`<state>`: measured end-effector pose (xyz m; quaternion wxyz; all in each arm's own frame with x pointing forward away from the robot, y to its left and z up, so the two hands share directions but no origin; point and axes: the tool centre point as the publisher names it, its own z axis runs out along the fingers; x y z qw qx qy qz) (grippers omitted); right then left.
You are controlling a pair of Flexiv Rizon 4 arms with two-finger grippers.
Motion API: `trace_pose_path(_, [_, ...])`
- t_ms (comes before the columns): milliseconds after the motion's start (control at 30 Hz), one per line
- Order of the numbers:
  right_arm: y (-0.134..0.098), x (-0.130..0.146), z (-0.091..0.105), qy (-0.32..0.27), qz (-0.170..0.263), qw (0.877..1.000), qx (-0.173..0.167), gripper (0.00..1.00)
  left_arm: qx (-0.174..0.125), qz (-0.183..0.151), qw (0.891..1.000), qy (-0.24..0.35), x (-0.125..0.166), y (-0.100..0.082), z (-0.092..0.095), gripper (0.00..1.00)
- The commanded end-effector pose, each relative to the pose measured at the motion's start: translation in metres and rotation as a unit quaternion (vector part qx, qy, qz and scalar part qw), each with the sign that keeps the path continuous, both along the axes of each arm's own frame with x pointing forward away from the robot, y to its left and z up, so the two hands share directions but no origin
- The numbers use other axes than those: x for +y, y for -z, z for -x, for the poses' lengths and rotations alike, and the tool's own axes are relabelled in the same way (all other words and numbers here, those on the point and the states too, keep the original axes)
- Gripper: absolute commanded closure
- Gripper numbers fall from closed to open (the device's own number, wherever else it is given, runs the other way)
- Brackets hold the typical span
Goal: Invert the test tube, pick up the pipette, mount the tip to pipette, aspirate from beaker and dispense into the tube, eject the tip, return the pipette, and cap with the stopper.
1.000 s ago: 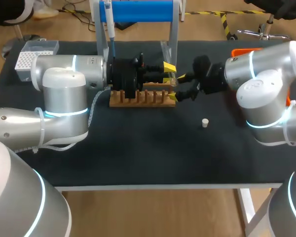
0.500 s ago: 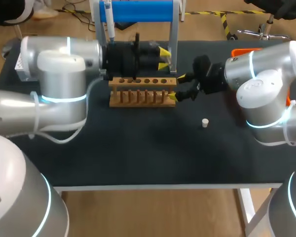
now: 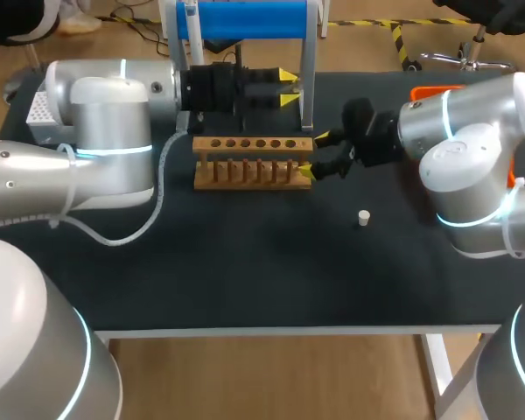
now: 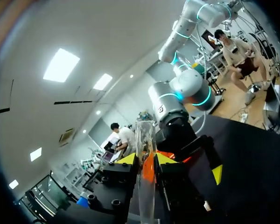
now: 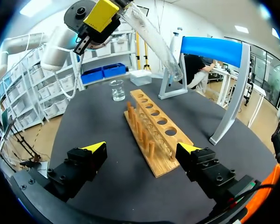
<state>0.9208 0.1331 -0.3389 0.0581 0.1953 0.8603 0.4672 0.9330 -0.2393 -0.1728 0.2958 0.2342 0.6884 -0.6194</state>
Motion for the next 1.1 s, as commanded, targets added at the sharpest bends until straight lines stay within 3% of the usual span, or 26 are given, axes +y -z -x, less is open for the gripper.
trace_pose_path(33, [-0.001,-0.001,-0.001,-0.002,0.001,1.0,0.002,0.0,-0.001,-0.002,1.0,0.0,-0.001,-0.001,0.0,1.0])
trace_pose_path(367, [-0.001,-0.001,-0.001,-0.002,0.001,1.0,0.002,0.0,-0.001,-0.002,1.0,0.0,-0.001,-0.001,0.0,1.0])
trace_pose_path(400, [-0.001,-0.001,-0.001,-0.002,0.001,1.0,0.002,0.0,0.036,0.001,0.999,-0.006,0.001,-0.002,-0.003,1.0])
trace_pose_path(500, [-0.001,-0.001,-0.001,-0.002,0.001,1.0,0.002,0.0,0.104,0.011,0.995,-0.005,0.008,-0.007,-0.006,1.0])
trace_pose_path(733, [-0.001,-0.001,-0.001,-0.002,0.001,1.0,0.002,0.0,0.203,0.033,0.979,-0.007,0.017,-0.019,-0.014,1.0])
trace_pose_path(800, [-0.001,-0.001,-0.001,-0.002,0.001,1.0,0.002,0.0,0.234,0.056,0.971,-0.016,0.02,-0.017,-0.017,1.0])
trace_pose_path(1000, [-0.001,-0.001,-0.001,-0.002,0.001,1.0,0.002,0.0,0.299,0.121,0.944,-0.064,0.029,-0.005,-0.023,1.0])
trace_pose_path(1067, [-0.001,-0.001,-0.001,-0.002,0.001,1.0,0.002,0.0,0.299,0.163,0.935,-0.101,0.035,-0.002,-0.023,1.0])
trace_pose_path(1100, [-0.001,-0.001,-0.001,-0.002,0.001,1.0,0.002,0.0,0.299,0.163,0.935,-0.101,0.035,-0.002,-0.023,1.0])
